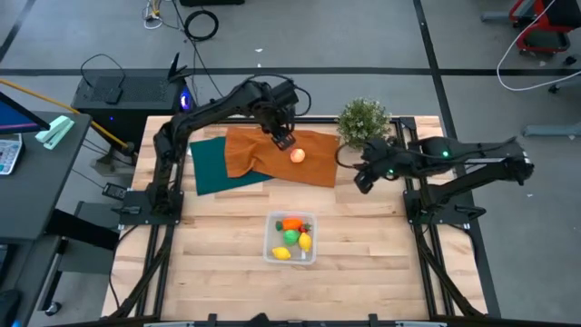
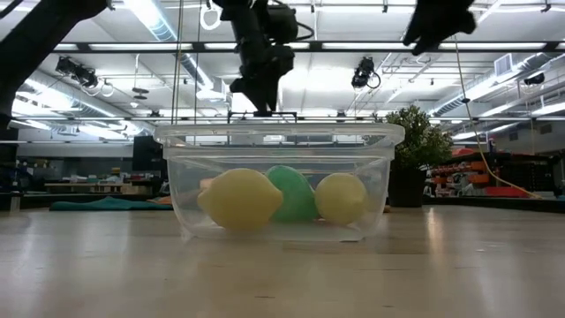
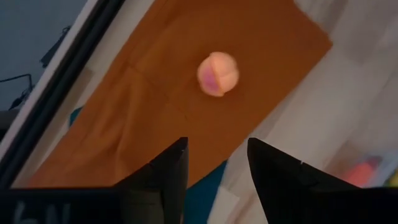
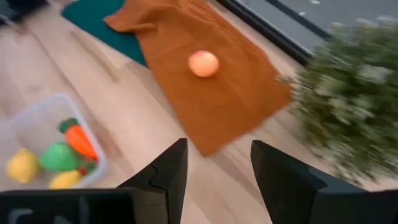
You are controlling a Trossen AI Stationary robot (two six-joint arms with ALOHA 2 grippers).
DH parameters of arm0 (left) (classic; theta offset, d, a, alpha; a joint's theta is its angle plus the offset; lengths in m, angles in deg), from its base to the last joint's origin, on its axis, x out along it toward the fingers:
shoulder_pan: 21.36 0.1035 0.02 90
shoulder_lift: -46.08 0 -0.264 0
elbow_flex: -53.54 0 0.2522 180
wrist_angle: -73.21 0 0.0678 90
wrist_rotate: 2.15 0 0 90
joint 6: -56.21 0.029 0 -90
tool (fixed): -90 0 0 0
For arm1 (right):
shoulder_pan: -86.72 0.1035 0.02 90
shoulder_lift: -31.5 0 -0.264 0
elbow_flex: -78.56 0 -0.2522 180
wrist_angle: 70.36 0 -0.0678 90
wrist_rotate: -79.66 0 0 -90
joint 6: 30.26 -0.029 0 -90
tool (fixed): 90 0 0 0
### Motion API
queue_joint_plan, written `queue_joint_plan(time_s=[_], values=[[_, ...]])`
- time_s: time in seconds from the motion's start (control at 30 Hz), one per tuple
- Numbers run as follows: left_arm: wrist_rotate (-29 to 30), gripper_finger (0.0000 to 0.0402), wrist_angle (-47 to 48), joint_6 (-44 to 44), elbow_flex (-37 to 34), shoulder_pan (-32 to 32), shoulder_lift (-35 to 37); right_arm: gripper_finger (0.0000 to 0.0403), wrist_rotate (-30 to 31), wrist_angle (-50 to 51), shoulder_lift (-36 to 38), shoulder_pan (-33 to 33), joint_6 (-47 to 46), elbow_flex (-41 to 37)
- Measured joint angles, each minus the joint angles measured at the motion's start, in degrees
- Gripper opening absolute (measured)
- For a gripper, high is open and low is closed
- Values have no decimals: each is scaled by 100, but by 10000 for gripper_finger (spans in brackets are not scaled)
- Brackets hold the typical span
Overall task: Pick and placing Produce into tupperware
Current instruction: Put the pink peach into the transparent container
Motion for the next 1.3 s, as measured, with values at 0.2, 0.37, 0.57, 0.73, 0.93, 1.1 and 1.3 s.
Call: queue_joint_plan(time_s=[0.2,0.37,0.57,0.73,0.93,1.1,1.3], values=[[-2,163,380,347,0,397,131,146,-418,-694,-377,-524,406,-2],[-7,153,430,530,-2,671,401,146,-1018,-1208,-756,-1006,771,-4],[-19,143,427,677,-2,910,737,146,-1576,-1766,-1257,-1430,1183,-4],[-185,134,385,739,-72,1072,1036,146,-2069,-2208,-1727,-1759,1432,-4],[-310,122,-1,728,-812,1150,1708,146,-2299,-2403,-2246,-2061,1724,111],[-351,113,-735,510,-1982,1177,2518,146,-2647,-2400,-2656,-2231,2129,585],[-415,111,-1585,31,-3481,1157,3490,147,-2950,-1859,-3372,-2430,2940,1667]])
